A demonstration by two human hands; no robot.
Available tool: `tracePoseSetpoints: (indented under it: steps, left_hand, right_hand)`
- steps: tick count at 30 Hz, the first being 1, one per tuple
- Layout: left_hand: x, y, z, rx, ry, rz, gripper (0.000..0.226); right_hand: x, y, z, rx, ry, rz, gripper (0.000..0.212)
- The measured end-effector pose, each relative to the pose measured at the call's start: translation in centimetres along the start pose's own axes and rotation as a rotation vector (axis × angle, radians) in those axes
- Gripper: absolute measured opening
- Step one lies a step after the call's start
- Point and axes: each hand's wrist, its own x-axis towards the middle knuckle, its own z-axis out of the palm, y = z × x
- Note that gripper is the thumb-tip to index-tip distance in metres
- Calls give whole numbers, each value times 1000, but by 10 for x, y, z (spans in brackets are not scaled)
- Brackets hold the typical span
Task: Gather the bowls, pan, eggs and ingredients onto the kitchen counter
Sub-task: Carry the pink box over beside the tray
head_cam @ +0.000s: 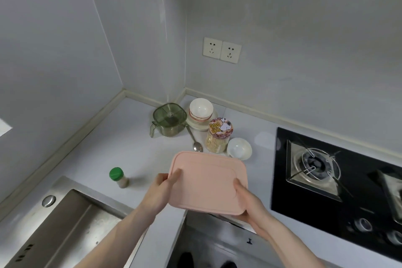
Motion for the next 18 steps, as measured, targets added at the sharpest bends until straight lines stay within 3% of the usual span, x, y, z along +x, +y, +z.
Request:
tracePoseSetpoints:
  steps: [4,11,14,18]
  left_hand:
    - [-14,38,25,51,-24,55,62]
    - [-40,72,90,97,-124,118,77]
    - [-63,79,135,135,-161,144,86]
    - [-104,78,209,184,-222,160,76]
  right_hand:
    - [-32,-10,-24,3,112,-49,42]
    - [-85,-11,-89,54,226,-102,47]
    - [-117,3,-130,83,267,-119,45]
    - [-161,38,-197,137,324,-112,44]
